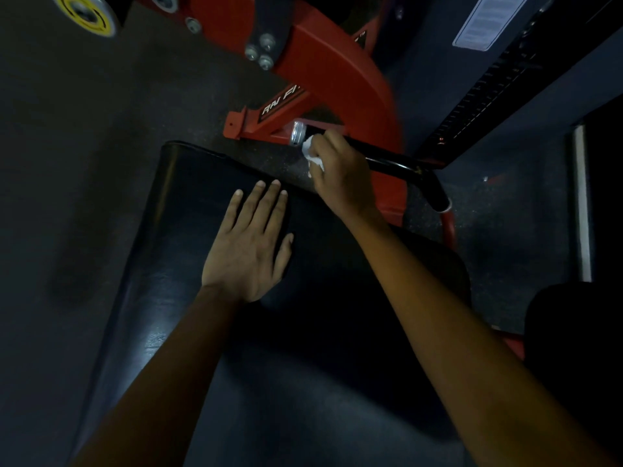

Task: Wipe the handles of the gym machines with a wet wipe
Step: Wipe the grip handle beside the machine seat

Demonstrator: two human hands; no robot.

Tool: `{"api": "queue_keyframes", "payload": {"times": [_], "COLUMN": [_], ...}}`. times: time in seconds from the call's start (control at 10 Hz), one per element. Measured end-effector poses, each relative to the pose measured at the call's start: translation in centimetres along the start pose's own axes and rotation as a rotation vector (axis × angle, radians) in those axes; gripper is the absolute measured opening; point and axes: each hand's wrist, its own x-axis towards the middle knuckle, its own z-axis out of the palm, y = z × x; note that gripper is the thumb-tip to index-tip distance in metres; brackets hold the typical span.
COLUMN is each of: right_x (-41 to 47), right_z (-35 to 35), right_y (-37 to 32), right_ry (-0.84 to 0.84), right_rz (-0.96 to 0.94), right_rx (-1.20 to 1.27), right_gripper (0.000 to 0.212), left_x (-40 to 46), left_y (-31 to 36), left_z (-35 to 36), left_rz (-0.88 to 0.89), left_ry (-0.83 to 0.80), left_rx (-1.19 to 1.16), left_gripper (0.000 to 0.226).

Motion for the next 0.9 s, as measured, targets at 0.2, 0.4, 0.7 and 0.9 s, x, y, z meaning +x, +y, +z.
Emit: {"api": "queue_keyframes", "payload": {"times": [0.2,0.4,0.7,0.9], "right_x": [-0.6,-3.1,-6.1,-6.1], "right_z": [-0.4,-2.2,-7.4,-7.8], "right_y": [0.4,3.7,6.6,7.1], "right_ry": [-0.018,-0.087,-0.075,-0.132], "right_rz": [0.043,0.222,0.847,1.076], "right_rx": [-0.062,-0.178,-0.066,-0.038], "right_gripper": [0.009,0.009,0.020,0.026], "left_x": [-0.1,0.0,-0.2,-0.1], "left_y": [0.0,0.0,0.0,0.3], "left_z": [-0.1,-0.1,0.1,-0.6], "left_rz": [0.001,0.000,0.001,-0.009], "left_ry": [-0.005,0.007,0.013,-0.025], "left_rx": [0.000,0.002,0.020,0.002], "left_gripper": [0.061,0.060,0.060,0.060]}}
